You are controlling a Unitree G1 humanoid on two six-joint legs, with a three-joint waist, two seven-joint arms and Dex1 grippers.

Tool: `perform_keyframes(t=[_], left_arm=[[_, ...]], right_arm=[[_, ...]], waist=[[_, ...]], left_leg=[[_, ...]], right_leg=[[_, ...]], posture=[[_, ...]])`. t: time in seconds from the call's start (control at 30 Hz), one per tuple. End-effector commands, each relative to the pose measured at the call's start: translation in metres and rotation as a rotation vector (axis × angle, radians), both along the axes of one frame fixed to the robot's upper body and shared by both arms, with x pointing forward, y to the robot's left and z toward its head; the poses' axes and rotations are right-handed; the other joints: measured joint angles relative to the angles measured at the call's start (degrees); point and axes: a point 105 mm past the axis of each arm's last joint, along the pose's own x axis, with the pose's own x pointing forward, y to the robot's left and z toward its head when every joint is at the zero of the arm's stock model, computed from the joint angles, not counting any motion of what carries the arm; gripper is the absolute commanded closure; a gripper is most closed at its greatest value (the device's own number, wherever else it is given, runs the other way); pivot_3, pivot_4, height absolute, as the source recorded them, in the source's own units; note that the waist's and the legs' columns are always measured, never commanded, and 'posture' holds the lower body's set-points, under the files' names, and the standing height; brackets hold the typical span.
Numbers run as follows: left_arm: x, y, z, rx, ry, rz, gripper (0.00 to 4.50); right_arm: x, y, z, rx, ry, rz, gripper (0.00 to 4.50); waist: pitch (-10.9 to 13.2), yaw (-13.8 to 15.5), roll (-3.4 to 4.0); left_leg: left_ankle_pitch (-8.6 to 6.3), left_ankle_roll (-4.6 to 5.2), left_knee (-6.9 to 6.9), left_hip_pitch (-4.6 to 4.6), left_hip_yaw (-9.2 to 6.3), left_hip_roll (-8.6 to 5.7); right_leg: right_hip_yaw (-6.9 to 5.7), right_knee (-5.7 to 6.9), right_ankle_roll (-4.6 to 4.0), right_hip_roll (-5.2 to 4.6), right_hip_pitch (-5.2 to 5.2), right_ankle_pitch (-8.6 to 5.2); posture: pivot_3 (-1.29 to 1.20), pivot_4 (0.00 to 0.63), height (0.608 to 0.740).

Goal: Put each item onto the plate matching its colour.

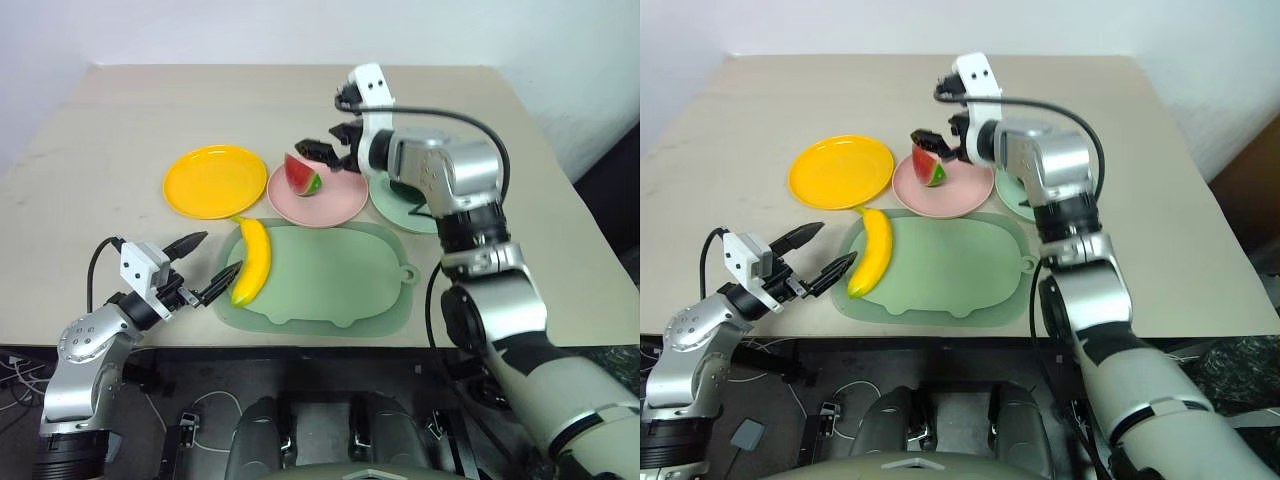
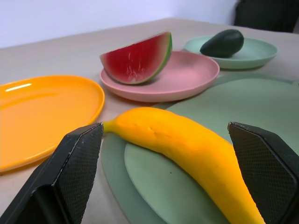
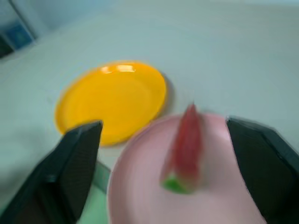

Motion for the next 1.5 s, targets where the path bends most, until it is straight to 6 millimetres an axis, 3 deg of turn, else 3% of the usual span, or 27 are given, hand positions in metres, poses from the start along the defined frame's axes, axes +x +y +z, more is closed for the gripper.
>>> perform_keyframes(t=[0.03,0.3,0.53,0.8,1.03,1.5], left_arm=[[-0.006,-0.004,0.010,-0.008,-0.037,-0.019,0.00],[-0.009,-0.009,0.011,-0.022,-0.025,-0.029,0.00],[-0.010,-0.022,0.013,-0.080,0.001,-0.039,0.00],[-0.009,-0.032,0.022,-0.106,-0.006,0.010,0.00],[0.005,-0.044,0.012,-0.107,0.084,0.163,0.00],[0.042,-0.062,0.000,-0.114,0.310,0.350,0.00]], right_arm=[[-0.053,-0.012,0.032,0.119,-0.227,0.136,0.02],[-0.108,-0.040,-0.002,0.212,-0.306,0.227,0.02],[-0.120,-0.046,-0.042,0.138,-0.261,0.227,0.02],[-0.113,-0.052,-0.055,0.106,-0.250,0.235,0.02],[-0.114,-0.060,-0.084,0.003,-0.224,0.264,0.02],[-0.115,-0.058,-0.079,-0.026,-0.224,0.286,0.02]], waist=[[0.0,0.2,-0.03],[0.0,0.2,-0.06],[0.0,0.5,-0.07],[-0.1,0.5,-0.08],[0.0,1.7,-0.09],[-0.1,1.7,-0.13]], left_leg=[[0.00,0.00,0.01,0.00,-0.01,0.00],[0.00,-0.01,-0.02,0.22,-0.13,-0.02],[0.00,-0.01,-0.01,0.25,-0.15,-0.03],[0.00,0.00,-0.02,0.47,-0.16,-0.03],[-0.11,0.15,-0.04,1.05,-0.17,-0.03],[-0.08,0.12,-0.01,1.05,-0.21,-0.06]], right_leg=[[0.00,0.02,0.00,0.00,0.00,0.00],[-0.07,-0.04,-0.04,0.01,0.26,0.02],[-0.06,-0.05,-0.04,0.02,0.33,0.02],[-0.05,-0.07,-0.04,0.02,0.54,0.02],[-0.06,-0.21,-0.03,-0.02,1.13,0.01],[-0.08,-0.19,-0.03,-0.02,1.16,0.01]], posture=[[0.00,0.150,0.695],[0.00,0.150,0.695],[0.00,0.150,0.695],[0.00,0.150,0.695],[0.00,0.150,0.695],[0.00,0.150,0.695]])
